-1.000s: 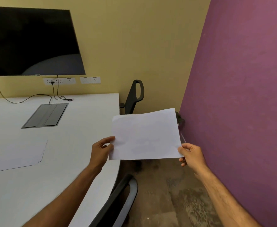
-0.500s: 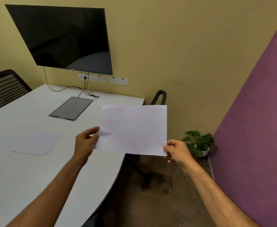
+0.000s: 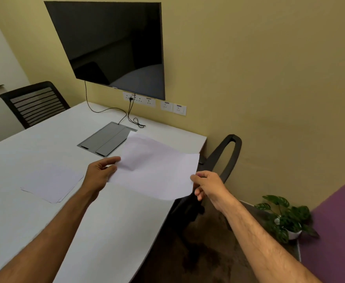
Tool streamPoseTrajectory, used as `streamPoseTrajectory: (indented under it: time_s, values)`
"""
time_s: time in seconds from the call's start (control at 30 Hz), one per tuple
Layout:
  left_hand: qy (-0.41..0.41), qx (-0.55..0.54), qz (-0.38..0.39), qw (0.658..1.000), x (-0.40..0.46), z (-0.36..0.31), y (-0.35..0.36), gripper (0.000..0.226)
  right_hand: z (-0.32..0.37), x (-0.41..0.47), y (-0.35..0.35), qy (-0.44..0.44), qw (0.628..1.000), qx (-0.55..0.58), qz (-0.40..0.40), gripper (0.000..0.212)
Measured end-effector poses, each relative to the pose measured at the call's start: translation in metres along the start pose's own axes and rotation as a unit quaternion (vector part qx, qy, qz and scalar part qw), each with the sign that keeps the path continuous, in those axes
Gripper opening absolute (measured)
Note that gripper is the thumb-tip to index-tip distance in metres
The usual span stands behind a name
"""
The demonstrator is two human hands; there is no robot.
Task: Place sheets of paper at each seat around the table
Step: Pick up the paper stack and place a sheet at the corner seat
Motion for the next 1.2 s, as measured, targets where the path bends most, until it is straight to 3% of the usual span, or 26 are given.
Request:
streamPoseTrajectory:
  time_s: [0.23, 0.6, 0.83, 0.97, 1.2]
  values:
    - [-0.01, 0.011, -0.036, 0.999, 0.085, -0.014, 0.023, 0.033, 0.032, 0.124, -0.016, 0.02, 0.999, 0.014, -0.039, 0.031]
    - [-0.056, 0.023, -0.087, 0.994, 0.213, 0.012, 0.067, 0.028, 0.034, 0.283, -0.009, 0.142, 0.987, -0.069, 0.038, 0.016]
    - [-0.107, 0.056, -0.123, 0.985, 0.293, 0.078, 0.08, 0.019, -0.017, 0.353, 0.021, 0.195, 0.979, -0.044, 0.023, 0.002]
    - [-0.121, 0.084, -0.116, 0.982, 0.335, 0.13, 0.083, 0.019, -0.057, 0.391, 0.039, 0.216, 0.975, -0.045, 0.004, 0.004]
    - [-0.179, 0.112, -0.054, 0.976, 0.383, 0.239, 0.104, 0.05, -0.139, 0.433, 0.072, 0.227, 0.972, -0.046, -0.032, 0.013]
Point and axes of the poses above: each hand's wrist, its own x-axis towards the middle knuckle, its own y-axis out of the palm, z = x × y, the point moved 7 cm from there along x, towards the middle knuckle, and after that the axes turned 1 degree about x, right-handed, at the moved point
